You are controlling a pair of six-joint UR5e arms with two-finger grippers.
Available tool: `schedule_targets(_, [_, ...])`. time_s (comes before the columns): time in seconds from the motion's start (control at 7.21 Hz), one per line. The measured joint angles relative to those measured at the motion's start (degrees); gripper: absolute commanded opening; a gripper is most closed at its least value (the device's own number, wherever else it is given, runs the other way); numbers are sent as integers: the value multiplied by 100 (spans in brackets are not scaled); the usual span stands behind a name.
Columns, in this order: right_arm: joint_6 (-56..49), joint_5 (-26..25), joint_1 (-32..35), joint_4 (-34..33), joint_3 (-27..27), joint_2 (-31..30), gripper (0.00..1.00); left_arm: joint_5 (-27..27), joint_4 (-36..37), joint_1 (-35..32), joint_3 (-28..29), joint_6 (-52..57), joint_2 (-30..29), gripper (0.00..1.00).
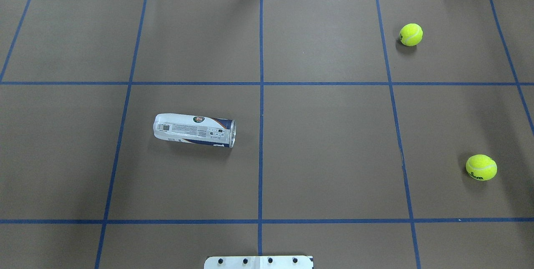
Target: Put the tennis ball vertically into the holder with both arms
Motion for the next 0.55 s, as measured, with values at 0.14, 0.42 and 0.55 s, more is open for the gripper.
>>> schedule_targets(0.14, [1, 1, 0, 0, -2, 0, 100, -33, 0, 0, -6, 1, -7, 100])
schedule_targets(0.42, [-4, 0, 0, 6, -2, 3, 100, -209, 0, 0, -6, 9, -15, 100])
schedule_targets(0.55, [-2, -2, 0, 6, -2, 4, 100, -250, -36, 0, -3, 7, -33, 100])
